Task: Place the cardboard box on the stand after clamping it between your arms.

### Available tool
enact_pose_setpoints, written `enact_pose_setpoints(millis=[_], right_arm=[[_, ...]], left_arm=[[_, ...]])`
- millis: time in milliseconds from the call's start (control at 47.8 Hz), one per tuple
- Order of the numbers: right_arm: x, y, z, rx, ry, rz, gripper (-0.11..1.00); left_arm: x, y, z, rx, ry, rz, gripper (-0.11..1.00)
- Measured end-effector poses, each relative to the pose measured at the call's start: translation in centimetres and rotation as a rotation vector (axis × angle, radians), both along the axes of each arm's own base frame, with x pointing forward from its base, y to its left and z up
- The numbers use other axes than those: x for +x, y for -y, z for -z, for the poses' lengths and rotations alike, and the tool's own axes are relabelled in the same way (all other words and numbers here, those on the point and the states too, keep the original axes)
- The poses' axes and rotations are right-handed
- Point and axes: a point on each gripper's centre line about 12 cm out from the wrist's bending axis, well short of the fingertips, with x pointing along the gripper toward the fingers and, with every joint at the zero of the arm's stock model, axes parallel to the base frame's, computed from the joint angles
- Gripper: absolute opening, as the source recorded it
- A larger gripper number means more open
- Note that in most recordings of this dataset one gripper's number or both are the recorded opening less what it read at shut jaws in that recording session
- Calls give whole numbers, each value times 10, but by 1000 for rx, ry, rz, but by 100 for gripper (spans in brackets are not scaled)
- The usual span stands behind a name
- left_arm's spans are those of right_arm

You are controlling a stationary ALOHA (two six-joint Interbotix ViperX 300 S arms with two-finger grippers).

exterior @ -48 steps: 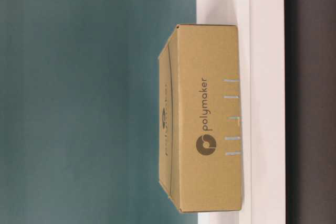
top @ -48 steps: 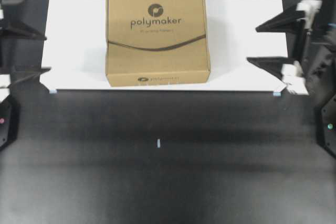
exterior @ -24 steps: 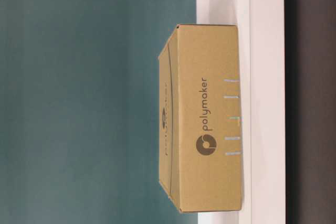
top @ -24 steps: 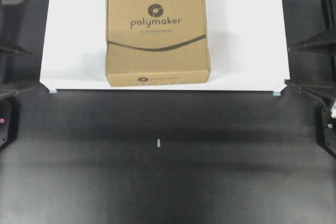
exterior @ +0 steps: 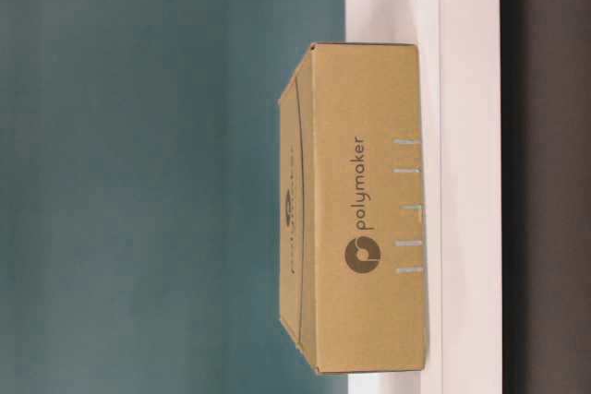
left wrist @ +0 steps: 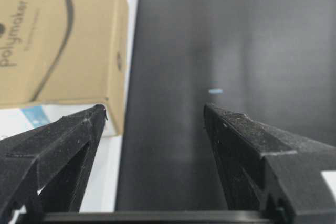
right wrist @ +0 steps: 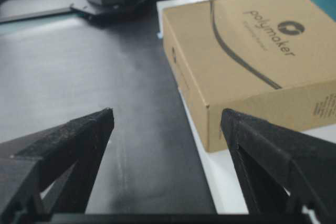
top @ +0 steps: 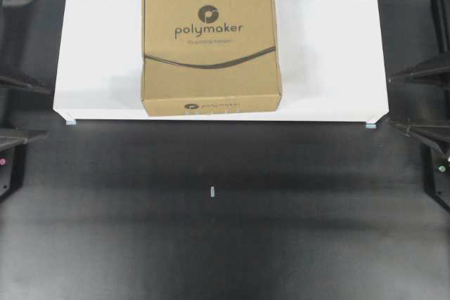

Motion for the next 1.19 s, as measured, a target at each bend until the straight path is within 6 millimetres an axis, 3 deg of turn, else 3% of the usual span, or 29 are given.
enact_pose_setpoints(millis=[1192], right_arm=[[0, 0, 15, 2, -3, 1, 79]], left_arm=[[2, 1, 12, -11, 56, 3, 74]])
